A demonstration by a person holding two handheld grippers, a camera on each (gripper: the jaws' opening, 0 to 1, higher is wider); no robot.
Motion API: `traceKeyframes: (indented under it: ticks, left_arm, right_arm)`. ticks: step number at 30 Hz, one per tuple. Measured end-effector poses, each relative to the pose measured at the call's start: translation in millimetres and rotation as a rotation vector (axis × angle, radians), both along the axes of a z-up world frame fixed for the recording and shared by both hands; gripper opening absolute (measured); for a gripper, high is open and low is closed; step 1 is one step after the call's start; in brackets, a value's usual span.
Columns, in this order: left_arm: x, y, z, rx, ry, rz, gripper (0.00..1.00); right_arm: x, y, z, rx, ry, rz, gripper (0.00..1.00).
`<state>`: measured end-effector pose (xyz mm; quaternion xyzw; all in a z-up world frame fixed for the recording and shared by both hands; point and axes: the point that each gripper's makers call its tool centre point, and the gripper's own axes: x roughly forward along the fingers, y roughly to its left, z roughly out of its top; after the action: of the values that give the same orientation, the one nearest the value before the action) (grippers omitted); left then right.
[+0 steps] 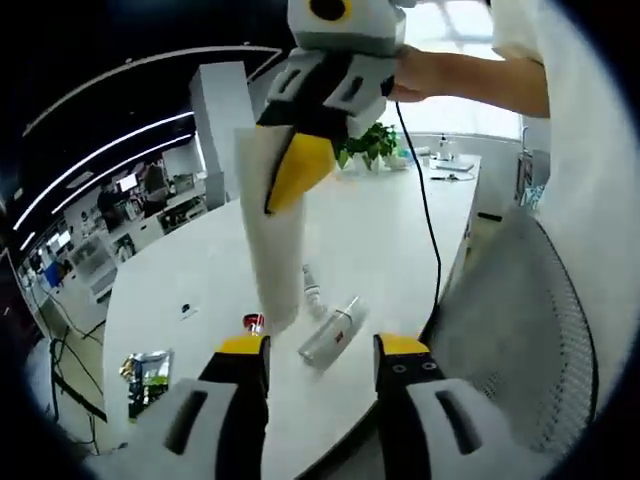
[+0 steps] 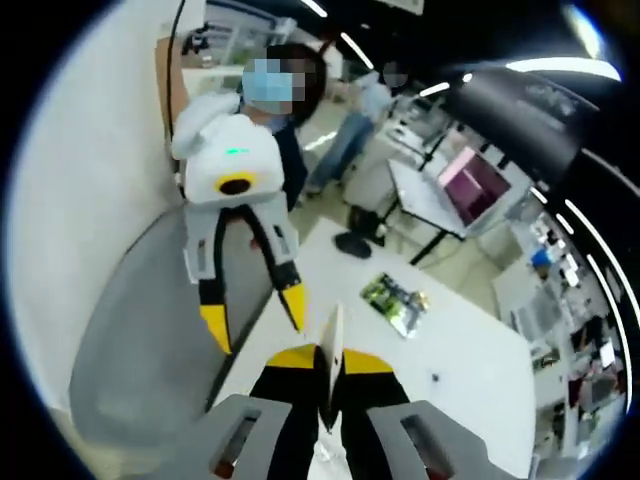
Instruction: Arrange the skincare products in the storage area until every visible bottle or jar stands upright without overlapping.
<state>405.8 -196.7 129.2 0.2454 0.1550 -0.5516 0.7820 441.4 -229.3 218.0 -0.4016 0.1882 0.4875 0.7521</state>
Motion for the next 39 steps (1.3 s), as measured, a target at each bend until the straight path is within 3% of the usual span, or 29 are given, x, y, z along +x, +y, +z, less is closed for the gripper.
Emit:
traceKeyframes:
  ticks: [4,6,8,9,11,14,21,27,33,39]
  left_arm:
    - [13.2,14,-13.4,0.046,0.013,0.059,0.37]
    - [24.0,22,-21.1,0.109,-0.027,0.097,0.35]
    - [26.3,19,-25.1,0.09,-0.038,0.12,0.35]
    - [27.9,21,-29.5,0.123,-0.069,0.125,0.33]
    - [22.2,25,-47.0,0.29,-0.151,0.04,0.29]
    - [21.1,24,-47.7,0.237,-0.094,0.066,0.32]
    - [23.7,28,-51.1,0.267,-0.102,0.078,0.32]
    - [27.5,37,-60.8,0.309,-0.061,0.115,0.26]
    - [28.9,39,-58.9,0.308,-0.071,0.123,0.27]
    - [26.9,40,-62.1,0.323,-0.066,0.115,0.26]
  right_arm:
    - [12,-8,4.0,-0.028,-0.009,-0.02,0.0]
    - [20,-14,6.0,-0.047,-0.017,-0.03,0.0]
    - [28,-19,7.9,-0.065,-0.022,-0.041,0.0]
    - [32,-22,9.0,-0.075,-0.023,-0.044,0.0]
    - [39,-29,11.1,-0.089,-0.028,-0.055,0.0]
    - [50,-38,12.0,-0.107,-0.028,-0.07,0.0]
    - [80,-59,15.8,-0.14,-0.022,-0.12,0.0]
    - [107,-64,14.3,-0.096,0.073,-0.162,0.0]
    - [142,-83,14.9,-0.089,0.083,-0.212,0.0]
    - [167,-105,6.9,-0.063,0.15,-0.249,0.0]
